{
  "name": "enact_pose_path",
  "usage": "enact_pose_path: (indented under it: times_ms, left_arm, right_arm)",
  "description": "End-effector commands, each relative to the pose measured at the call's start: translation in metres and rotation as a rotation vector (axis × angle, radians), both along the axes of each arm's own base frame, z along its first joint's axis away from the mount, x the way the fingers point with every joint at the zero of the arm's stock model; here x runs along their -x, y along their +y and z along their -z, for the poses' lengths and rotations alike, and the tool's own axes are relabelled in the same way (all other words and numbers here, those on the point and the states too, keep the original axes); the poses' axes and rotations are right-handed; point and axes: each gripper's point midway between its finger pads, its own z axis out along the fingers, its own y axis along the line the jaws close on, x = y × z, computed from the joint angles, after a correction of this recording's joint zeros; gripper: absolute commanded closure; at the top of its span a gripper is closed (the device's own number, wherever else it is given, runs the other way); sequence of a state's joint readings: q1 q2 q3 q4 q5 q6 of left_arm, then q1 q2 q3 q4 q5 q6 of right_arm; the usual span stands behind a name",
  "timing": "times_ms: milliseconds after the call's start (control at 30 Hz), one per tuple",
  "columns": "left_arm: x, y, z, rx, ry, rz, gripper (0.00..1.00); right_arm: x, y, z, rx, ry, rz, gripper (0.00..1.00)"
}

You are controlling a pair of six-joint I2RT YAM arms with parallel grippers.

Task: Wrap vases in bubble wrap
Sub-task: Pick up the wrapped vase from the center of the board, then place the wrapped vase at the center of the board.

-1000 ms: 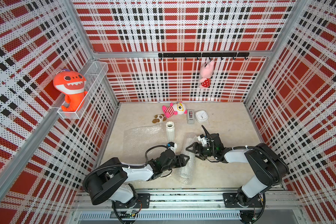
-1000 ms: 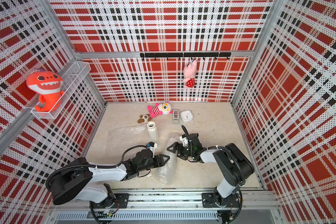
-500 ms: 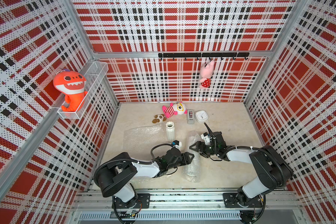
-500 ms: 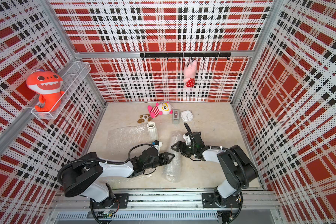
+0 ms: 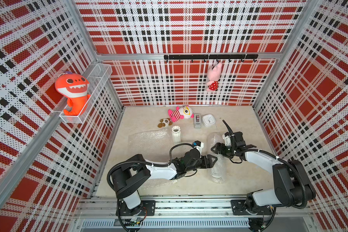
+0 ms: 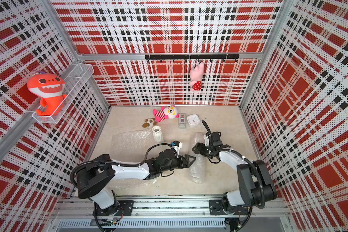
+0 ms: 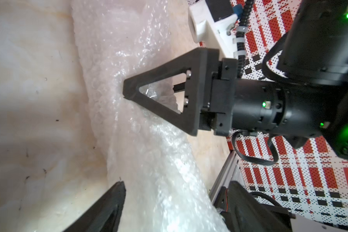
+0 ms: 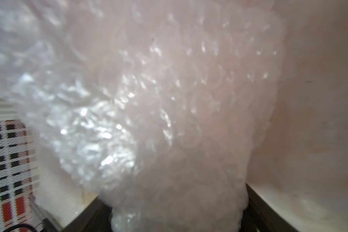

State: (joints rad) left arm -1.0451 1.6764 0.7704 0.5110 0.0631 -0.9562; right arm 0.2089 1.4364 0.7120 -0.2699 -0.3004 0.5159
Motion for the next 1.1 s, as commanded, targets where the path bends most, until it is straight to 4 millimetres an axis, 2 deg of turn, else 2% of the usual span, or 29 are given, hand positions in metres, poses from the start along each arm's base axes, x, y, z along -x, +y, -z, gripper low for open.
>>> enact_pose_path:
  times_ms: [0, 67, 133, 200, 400, 467, 600, 733, 900, 1067]
  left_arm:
    - [-0.004, 0.0, -0.019, 0.016, -0.057, -0.004, 0.16]
    - [-0.007, 0.002, -0.019, -0.006, -0.063, -0.017, 0.16]
    - [-0.009, 0.0, -0.024, -0.021, -0.08, -0.013, 0.16]
    - [-0.011, -0.002, -0.027, -0.035, -0.093, -0.013, 0.16]
    - [-0.015, -0.005, -0.036, -0.052, -0.122, -0.006, 0.16]
    - [-0.016, -0.005, -0.037, -0.058, -0.13, -0.008, 0.16]
    - [-0.017, -0.002, -0.034, -0.065, -0.125, -0.022, 0.16]
    - [-0.019, 0.0, -0.035, -0.066, -0.125, -0.033, 0.16]
    - [-0.023, -0.002, -0.04, -0.078, -0.134, -0.034, 0.16]
    - [-0.029, -0.001, -0.045, -0.086, -0.146, -0.042, 0.16]
  right_arm:
    - [-0.004, -0.062, 0.011, 0.312, 0.018, 0.038, 0.29]
    - [-0.017, -0.086, 0.008, 0.361, 0.008, 0.092, 0.29]
    - [-0.031, -0.101, 0.007, 0.344, -0.007, 0.137, 0.3]
    - [-0.044, -0.122, 0.008, 0.477, 0.004, 0.169, 0.3]
    - [-0.078, -0.148, 0.004, 0.669, 0.031, 0.211, 0.29]
    - [-0.089, -0.144, 0.007, 0.699, 0.034, 0.191, 0.3]
    - [-0.096, -0.137, 0.024, 0.827, 0.08, 0.137, 0.27]
    - [-0.1, -0.13, 0.026, 0.79, 0.067, 0.125, 0.19]
    - [-0.106, -0.126, 0.006, 0.767, 0.041, 0.122, 0.06]
    - [-0.11, -0.117, -0.019, 0.701, -0.011, 0.124, 0.0]
